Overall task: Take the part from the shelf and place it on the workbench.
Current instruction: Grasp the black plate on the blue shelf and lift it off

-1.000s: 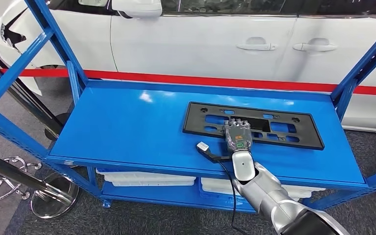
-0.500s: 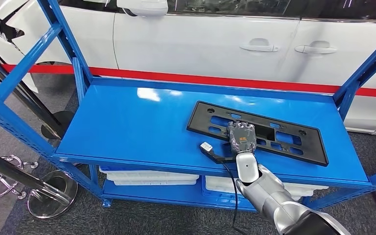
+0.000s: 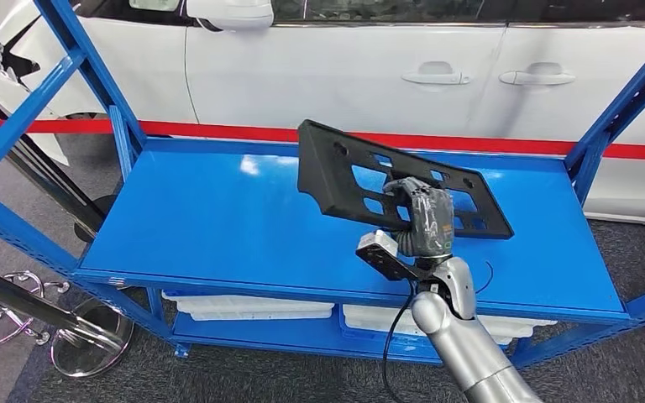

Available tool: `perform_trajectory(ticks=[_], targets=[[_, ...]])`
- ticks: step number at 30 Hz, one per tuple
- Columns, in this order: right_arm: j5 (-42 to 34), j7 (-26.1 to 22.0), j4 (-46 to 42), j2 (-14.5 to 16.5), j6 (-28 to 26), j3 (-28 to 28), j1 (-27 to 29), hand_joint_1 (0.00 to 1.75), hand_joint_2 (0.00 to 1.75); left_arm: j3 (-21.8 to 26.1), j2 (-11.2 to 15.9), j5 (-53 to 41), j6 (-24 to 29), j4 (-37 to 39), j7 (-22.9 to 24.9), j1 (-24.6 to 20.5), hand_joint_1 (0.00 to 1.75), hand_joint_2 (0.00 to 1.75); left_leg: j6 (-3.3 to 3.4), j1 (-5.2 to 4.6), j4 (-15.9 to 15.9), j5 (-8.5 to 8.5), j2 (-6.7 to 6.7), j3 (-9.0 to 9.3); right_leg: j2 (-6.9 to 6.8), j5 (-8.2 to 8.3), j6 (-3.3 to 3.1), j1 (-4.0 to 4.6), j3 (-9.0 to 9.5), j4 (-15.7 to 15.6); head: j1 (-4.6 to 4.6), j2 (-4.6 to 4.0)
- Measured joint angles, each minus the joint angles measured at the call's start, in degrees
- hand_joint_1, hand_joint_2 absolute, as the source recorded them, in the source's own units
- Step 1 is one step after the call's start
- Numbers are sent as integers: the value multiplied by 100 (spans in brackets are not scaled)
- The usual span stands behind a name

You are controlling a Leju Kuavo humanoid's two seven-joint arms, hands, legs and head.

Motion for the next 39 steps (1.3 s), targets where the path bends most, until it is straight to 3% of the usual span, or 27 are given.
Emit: perform_trajectory(ticks=[1,3,5,8,10,13,14,15,16,18,20,23,25,26,28,30,31,32,34,35,36,39], targets=[[-27,-18,-209,-14,23,-44,90,173,175,41,-1,2,-11,0,-3,7,0,175,7,0,-174,142,0,81,3,-3,3,2,3,5,0,0],[-272,-222,-553,-33,63,-110,239,173,175,114,-1,27,-60,0,-60,10,0,175,51,-4,-983,535,2,471,14,-16,24,5,7,19,1,0],[-906,-693,-977,-55,192,-168,410,173,175,180,-4,54,-100,0,-196,-2,0,175,108,-30,-1567,713,-6,745,18,-26,73,18,-9,39,2,0],[-1683,-1276,-1945,-97,506,-200,795,173,175,245,-18,-11,123,0,-397,12,0,175,187,-55,-1674,727,-26,770,11,-30,171,11,-33,44,2,0],[-1874,-1428,-2650,-149,711,-138,1023,173,175,255,-40,-106,324,0,-554,22,0,175,255,-32,-1723,763,-24,779,11,-171,227,3,-104,213,3,0],[-2176,-1626,-3514,-252,993,81,1201,173,175,251,-61,-274,469,0,-737,20,0,175,316,-26,-1743,773,-16,782,11,-680,272,-6,-544,1168,5,0],[-2320,-1695,-3749,-283,1094,170,1250,173,175,248,-64,-312,486,0,-779,19,0,175,320,-28,-1739,768,-17,784,11,-774,284,-16,-690,1464,5,0],[-2497,-1765,-3978,-316,1212,271,1294,173,175,246,-69,-337,487,0,-822,22,0,175,321,-28,-1732,760,-21,786,10,-767,294,-28,-765,1597,5,0],[-2700,-1831,-4207,-353,1339,389,1323,173,175,244,-74,-350,479,0,-866,27,0,175,318,-27,-1722,749,-26,790,8,-656,298,-41,-740,1523,5,0],[-3108,-1911,-4636,-404,1590,673,1326,173,175,244,-89,-362,472,0,-922,40,0,175,288,-24,-1708,717,-35,814,4,-269,283,-58,-449,890,5,0],[-3568,-1901,-5003,-423,1893,993,1278,173,175,248,-100,-338,479,0,-931,42,0,175,232,-44,-1687,682,-37,826,5,-49,251,-48,-162,282,4,0],[-4372,-1783,-5410,-452,2405,1370,1186,173,175,279,-108,-252,477,0,-916,38,0,175,130,-52,-1682,656,-37,824,17,-54,169,-26,-96,117,3,0],[-4728,-1688,-5574,-463,2653,1527,1139,173,175,306,-115,-212,480,0,-899,38,0,175,67,-32,-1548,524,-31,788,2,-34,92,-34,-82,91,3,0],[-4906,-1613,-5622,-465,2803,1577,1126,173,175,324,-119,-192,491,0,-884,38,0,175,42,-26,-1334,367,-28,705,-10,-21,59,-41,-76,79,3,0],[-5367,-1391,-5647,-491,3227,1622,1146,173,175,384,-125,-138,508,0,-832,40,0,175,13,-20,-614,-47,-26,408,-27,-10,26,-30,-86,80,2,0],[-5781,-1209,-5555,-583,3725,1617,1264,173,175,455,-131,-92,498,0,-762,48,0,175,8,-19,-90,-228,-25,200,-32,-7,19,-12,-104,90,2,0],[-5899,-1166,-5480,-647,3968,1598,1354,173,175,487,-134,-84,492,0,-714,53,0,175,20,-20,-124,-154,-25,235,-33,-6,17,-4,-109,96,2,0],[-5948,-1150,-5399,-714,4195,1562,1453,173,175,517,-139,-81,491,0,-661,57,0,175,45,-22,-373,11,-25,372,-34,-6,17,3,-110,101,2,0],[-5836,-1159,-5276,-841,4539,1439,1661,173,175,567,-144,-91,496,0,-524,57,0,175,128,-48,-1164,368,-28,786,-35,-2,27,21,-108,112,3,0],[-5723,-1171,-5235,-905,4647,1363,1761,173,175,585,-148,-98,500,0,-455,56,0,175,163,-65,-1459,467,-30,934,-36,7,43,27,-115,118,3,0],[-5608,-1184,-5202,-970,4717,1284,1856,173,175,605,-150,-107,503,0,-391,57,0,175,189,-83,-1626,509,-32,1008,-37,22,70,29,-127,121,3,0],[-5455,-1198,-5122,-1128,4780,1072,2056,173,175,666,-169,-117,513,1,-266,64,0,175,247,-83,-1732,601,-22,989,-29,75,188,18,-157,94,4,0]])
